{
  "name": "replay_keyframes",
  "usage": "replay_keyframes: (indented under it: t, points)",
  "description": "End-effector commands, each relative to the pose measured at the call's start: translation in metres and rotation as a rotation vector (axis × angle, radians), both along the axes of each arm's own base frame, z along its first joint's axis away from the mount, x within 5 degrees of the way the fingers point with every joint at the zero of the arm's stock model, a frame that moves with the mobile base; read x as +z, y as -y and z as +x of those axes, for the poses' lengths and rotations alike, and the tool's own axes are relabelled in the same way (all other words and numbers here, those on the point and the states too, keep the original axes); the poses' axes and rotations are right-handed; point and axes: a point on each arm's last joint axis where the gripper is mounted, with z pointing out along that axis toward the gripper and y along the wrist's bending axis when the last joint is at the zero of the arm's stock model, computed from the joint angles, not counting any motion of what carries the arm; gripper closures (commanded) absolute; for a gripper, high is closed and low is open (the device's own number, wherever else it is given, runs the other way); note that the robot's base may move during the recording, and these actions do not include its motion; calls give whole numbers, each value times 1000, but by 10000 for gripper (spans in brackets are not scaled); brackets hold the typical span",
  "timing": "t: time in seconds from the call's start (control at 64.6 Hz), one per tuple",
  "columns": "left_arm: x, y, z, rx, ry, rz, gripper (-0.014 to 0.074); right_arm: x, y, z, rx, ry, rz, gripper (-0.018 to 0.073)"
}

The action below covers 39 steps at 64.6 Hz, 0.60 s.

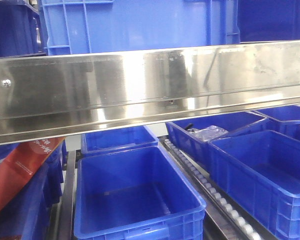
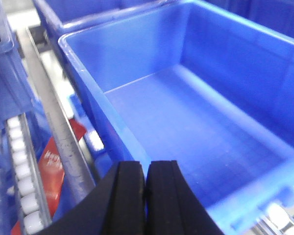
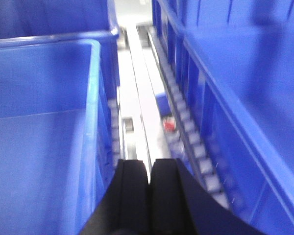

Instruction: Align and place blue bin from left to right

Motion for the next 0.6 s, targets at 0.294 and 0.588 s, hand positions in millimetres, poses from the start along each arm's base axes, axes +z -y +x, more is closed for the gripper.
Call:
replay_keyframes:
  t: [0.294, 0.588]
  points:
    - [-2, -24, -80, -28, 244, -30, 592, -13, 2, -111, 56, 216, -21, 648]
    - [-37, -41, -140, -51, 378, -63, 592, -25, 19, -222, 53, 340, -6, 648]
